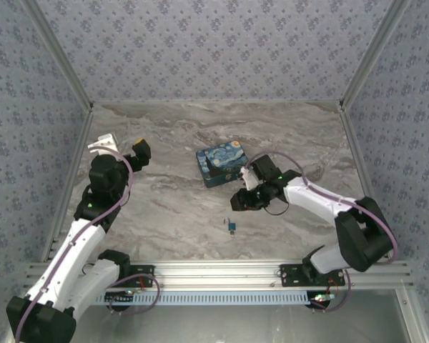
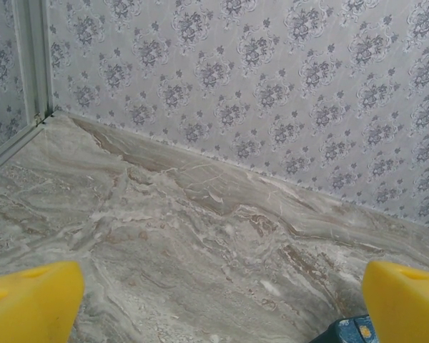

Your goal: Unlock the padlock with the key

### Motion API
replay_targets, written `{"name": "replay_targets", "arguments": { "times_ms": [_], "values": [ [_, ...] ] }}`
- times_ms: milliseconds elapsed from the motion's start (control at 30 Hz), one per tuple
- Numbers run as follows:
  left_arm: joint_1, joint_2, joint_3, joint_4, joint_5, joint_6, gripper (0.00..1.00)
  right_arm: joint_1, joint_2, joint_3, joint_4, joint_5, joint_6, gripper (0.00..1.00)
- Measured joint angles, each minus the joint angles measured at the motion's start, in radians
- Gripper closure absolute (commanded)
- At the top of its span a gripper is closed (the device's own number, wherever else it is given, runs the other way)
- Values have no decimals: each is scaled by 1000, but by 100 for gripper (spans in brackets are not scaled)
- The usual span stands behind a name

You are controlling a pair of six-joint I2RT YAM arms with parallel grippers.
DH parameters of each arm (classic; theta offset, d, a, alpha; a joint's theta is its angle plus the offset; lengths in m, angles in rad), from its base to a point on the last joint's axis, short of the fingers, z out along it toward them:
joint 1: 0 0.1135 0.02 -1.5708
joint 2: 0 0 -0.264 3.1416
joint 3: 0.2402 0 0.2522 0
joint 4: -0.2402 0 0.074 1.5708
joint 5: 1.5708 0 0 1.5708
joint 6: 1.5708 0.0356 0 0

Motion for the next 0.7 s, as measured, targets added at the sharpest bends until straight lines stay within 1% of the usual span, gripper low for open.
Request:
{"name": "replay_targets", "arguments": {
  "times_ms": [233, 300, 400, 533, 700],
  "values": [
    [19, -23, -4, 4, 1, 7, 0, -50, -240, -11, -10, 126, -20, 52],
    [27, -24, -16, 16, 6, 14, 1, -72, -330, -32, -8, 162, -23, 49],
    [37, -22, -47, 56, 37, 33, 1, -121, -454, -72, -10, 200, -27, 47],
    [38, 4, -61, 98, 93, 57, 1, -196, -575, -107, -33, 230, -44, 44],
    [38, 43, -61, 146, 140, 68, 1, -272, -686, -136, -43, 241, -69, 34]
  ]
}}
